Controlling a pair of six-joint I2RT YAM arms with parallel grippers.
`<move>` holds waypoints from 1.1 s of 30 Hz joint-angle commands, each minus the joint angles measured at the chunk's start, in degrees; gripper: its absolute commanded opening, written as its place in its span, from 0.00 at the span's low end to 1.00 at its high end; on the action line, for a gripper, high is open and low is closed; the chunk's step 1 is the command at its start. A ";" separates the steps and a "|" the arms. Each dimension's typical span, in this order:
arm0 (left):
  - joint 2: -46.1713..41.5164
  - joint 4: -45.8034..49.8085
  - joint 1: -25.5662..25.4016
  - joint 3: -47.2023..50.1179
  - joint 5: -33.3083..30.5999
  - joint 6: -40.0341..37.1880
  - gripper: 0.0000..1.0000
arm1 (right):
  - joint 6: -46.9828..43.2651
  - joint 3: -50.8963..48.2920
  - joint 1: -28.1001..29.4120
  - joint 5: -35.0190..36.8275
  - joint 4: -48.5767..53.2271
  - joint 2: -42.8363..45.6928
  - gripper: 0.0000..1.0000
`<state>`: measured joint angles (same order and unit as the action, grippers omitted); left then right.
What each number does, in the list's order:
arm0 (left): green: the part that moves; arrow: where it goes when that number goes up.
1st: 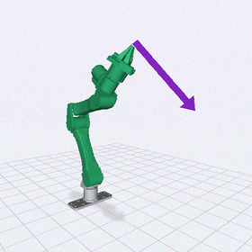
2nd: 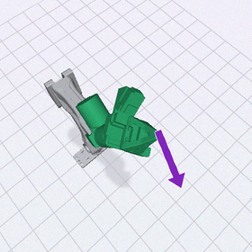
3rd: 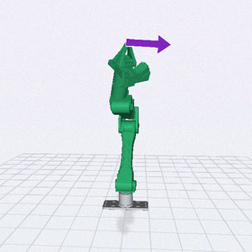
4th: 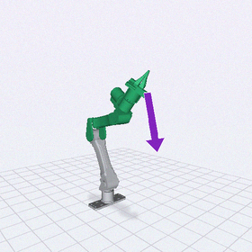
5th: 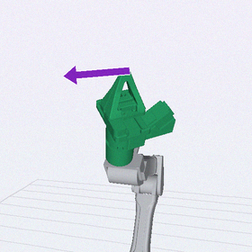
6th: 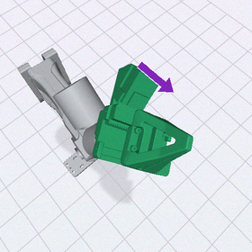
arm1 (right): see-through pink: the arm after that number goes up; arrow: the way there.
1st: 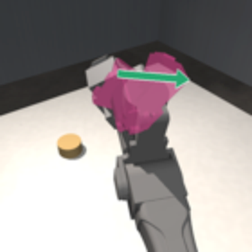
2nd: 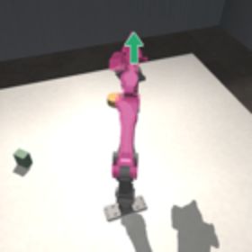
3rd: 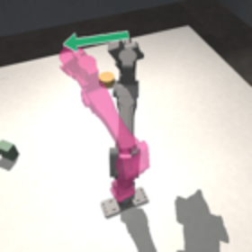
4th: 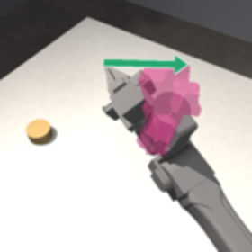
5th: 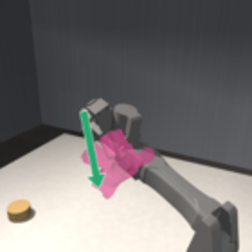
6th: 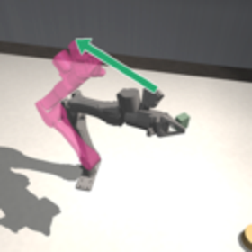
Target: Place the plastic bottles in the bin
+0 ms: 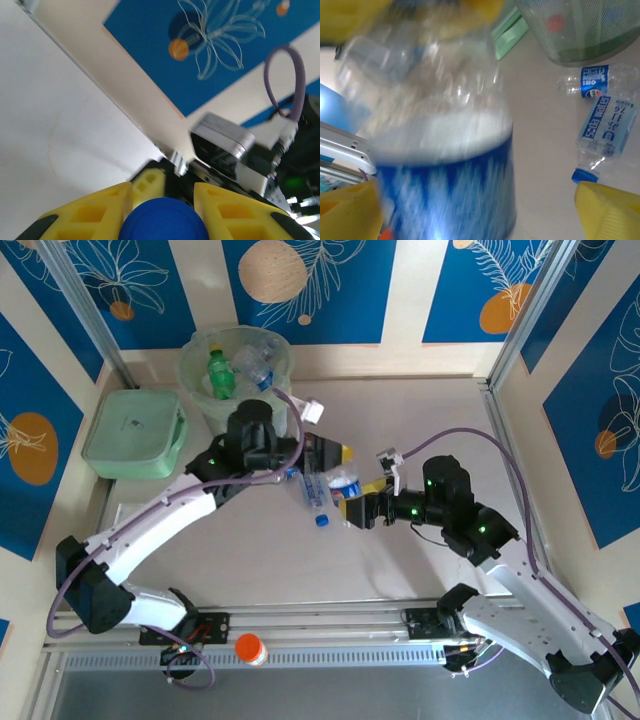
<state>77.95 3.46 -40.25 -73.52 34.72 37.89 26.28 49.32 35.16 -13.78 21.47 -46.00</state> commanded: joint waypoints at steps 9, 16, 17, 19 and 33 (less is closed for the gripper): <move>-0.67 3.19 21.42 -10.18 0.00 0.48 0.00 | -1.52 7.56 -2.04 1.99 1.12 -2.61 1.00; 4.70 7.66 32.26 -21.19 -10.55 4.59 0.00 | -1.53 11.29 -4.88 2.30 1.56 -7.57 0.99; 5.52 7.82 33.14 -22.54 -11.79 5.00 0.00 | -1.45 11.41 -5.20 2.48 1.43 -7.91 0.99; 8.03 9.76 34.76 -26.04 -14.88 4.21 0.00 | -0.91 11.01 -5.92 2.71 0.56 -8.47 0.99; 30.68 26.23 41.92 -51.12 -11.10 4.22 0.00 | -0.20 10.63 -7.11 1.71 -0.69 -12.98 0.99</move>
<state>106.56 25.61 -0.10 -121.05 19.31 41.78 26.37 59.05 28.36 -11.99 20.62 -59.07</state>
